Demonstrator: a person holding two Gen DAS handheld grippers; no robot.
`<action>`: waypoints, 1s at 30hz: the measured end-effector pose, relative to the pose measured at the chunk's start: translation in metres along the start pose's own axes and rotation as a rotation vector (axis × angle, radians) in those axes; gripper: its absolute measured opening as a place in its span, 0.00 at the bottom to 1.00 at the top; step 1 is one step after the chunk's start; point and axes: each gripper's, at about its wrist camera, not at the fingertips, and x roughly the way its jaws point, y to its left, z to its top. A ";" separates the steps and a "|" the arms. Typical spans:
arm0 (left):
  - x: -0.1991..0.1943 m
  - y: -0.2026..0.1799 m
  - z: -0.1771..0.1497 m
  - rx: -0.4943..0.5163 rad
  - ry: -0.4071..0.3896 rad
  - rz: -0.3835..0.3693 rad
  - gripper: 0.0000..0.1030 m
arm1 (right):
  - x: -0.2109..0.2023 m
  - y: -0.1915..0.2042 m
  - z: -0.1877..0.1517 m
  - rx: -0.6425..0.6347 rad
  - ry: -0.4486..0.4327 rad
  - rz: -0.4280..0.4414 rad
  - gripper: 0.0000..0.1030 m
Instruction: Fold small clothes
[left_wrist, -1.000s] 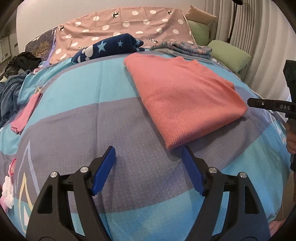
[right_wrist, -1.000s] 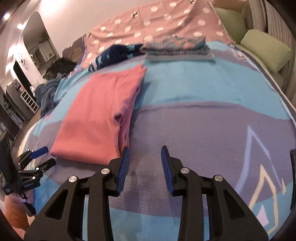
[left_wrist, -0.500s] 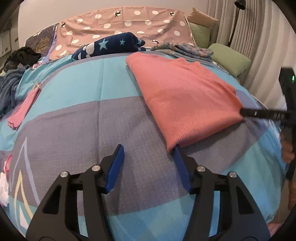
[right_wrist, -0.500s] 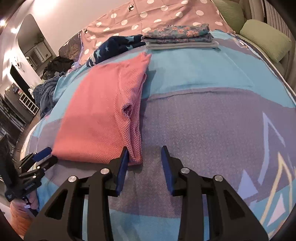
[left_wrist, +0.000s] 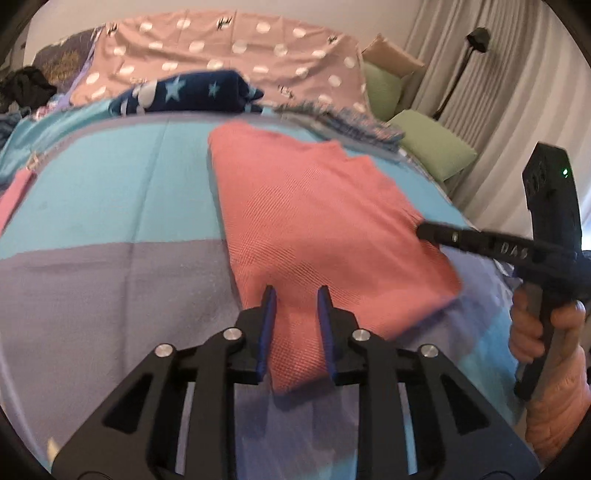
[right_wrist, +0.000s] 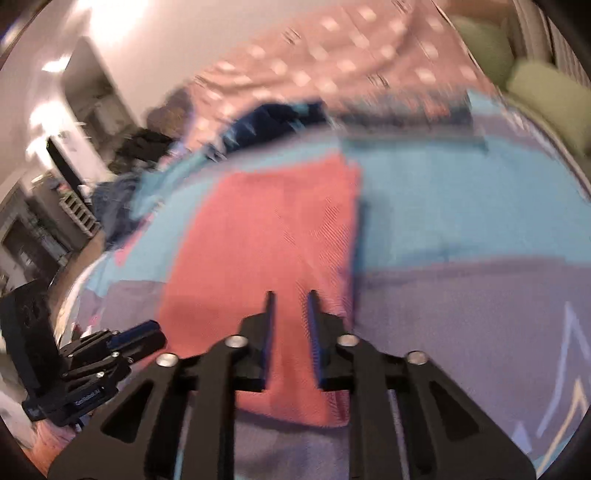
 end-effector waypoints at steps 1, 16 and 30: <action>0.004 0.002 0.000 -0.007 0.010 -0.005 0.20 | 0.007 -0.007 -0.002 0.020 0.022 -0.024 0.00; 0.003 0.004 -0.001 0.002 0.018 -0.005 0.16 | 0.008 -0.022 -0.011 0.001 0.031 0.059 0.05; -0.021 -0.001 0.027 0.049 -0.076 0.087 0.39 | -0.019 0.000 0.012 -0.145 -0.056 -0.036 0.06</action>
